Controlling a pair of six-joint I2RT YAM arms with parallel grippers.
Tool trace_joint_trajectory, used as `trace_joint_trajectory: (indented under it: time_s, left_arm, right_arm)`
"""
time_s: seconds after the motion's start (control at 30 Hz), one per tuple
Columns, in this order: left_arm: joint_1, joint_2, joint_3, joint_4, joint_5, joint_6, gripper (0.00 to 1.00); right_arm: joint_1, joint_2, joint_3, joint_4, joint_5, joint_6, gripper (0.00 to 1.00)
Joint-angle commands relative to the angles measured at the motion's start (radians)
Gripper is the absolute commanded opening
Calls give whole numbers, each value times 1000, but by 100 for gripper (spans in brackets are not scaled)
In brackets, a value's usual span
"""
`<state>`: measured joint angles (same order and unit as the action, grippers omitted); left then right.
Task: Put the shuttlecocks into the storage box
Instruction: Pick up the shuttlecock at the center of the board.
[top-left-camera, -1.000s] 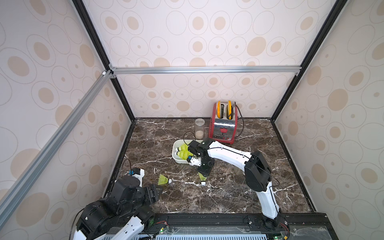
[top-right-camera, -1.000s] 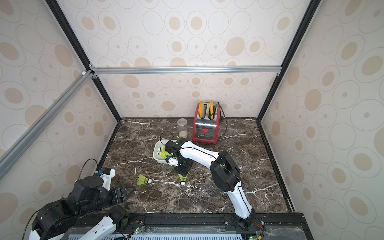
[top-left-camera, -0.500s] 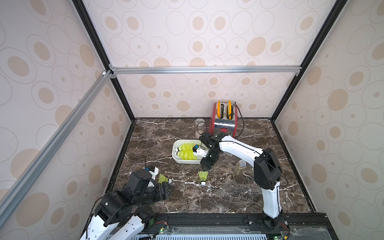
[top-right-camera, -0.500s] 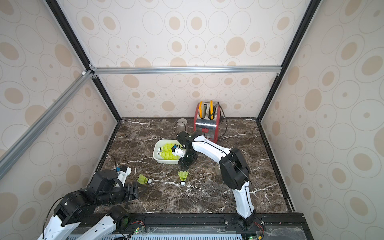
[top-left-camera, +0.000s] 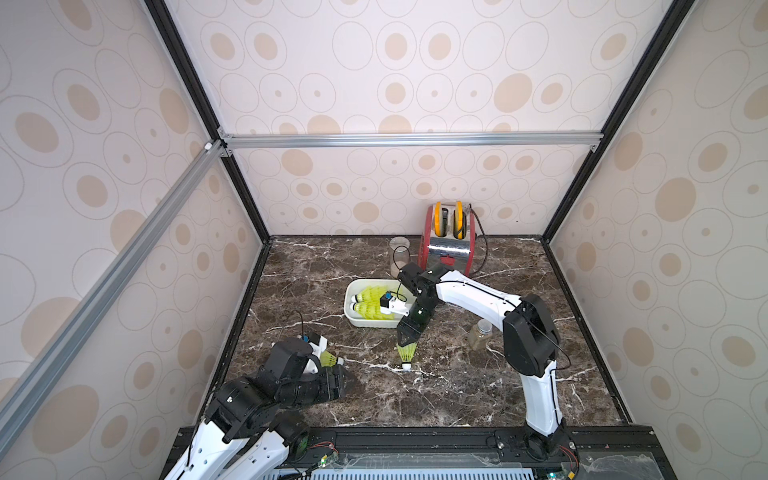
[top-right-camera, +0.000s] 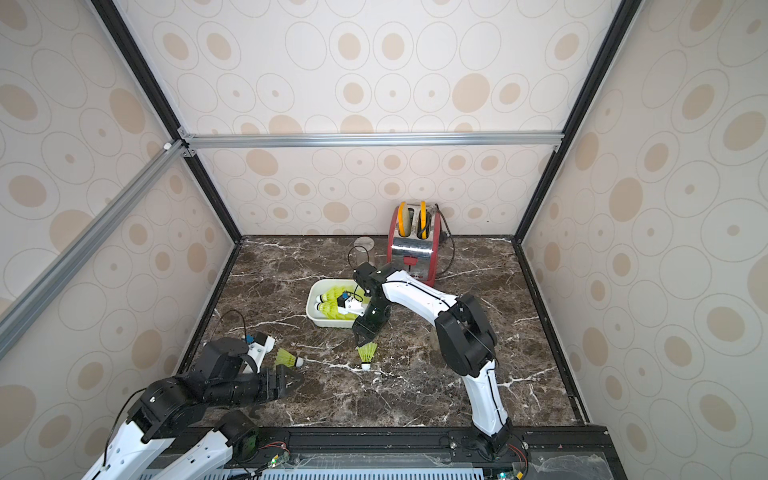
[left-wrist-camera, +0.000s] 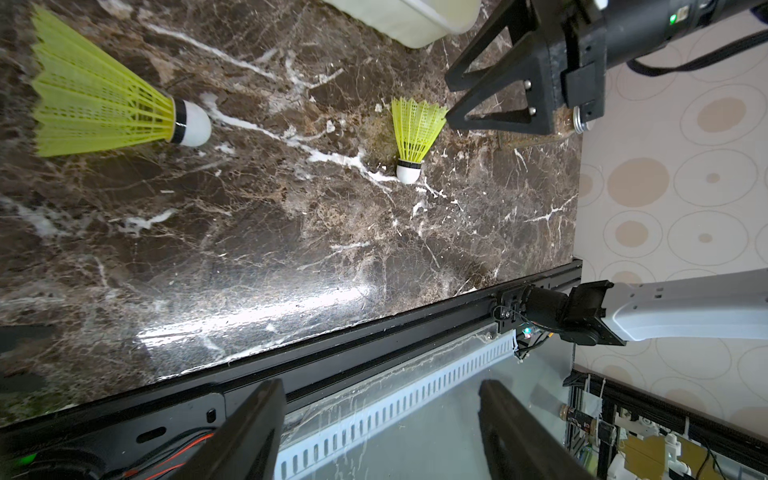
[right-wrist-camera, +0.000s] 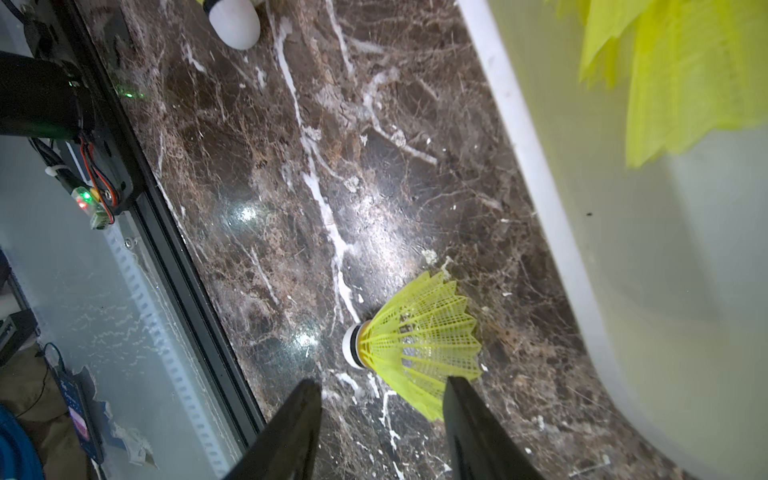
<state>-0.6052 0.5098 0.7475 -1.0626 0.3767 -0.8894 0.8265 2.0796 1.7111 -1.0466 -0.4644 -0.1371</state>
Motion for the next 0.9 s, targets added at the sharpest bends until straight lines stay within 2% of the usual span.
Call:
trace_joint_trajectory:
  time_s: [0.0,0.23,0.43,0.73,0.87]
  left_arm:
    - [-5,-18,-31,51,34,-9,76]
    - [-6,-14,-32,51,33,-6,76]
    - [-5,-5,-22,51,30,-1,76]
    - [-6,13,-12,58,33,6,76]
    - [-5,25,-3,68,33,6,76]
  right_arm:
    - [5,26,-10,-30,-5,-22,53]
    - [11,41,-22,-27,2,-24,51]
    - [19,55,-38,-21,-6,-19,43]
    - [17,57,-45,-19,-7,-11,23]
    - [16,46,-58,-17,-21,-1,4]
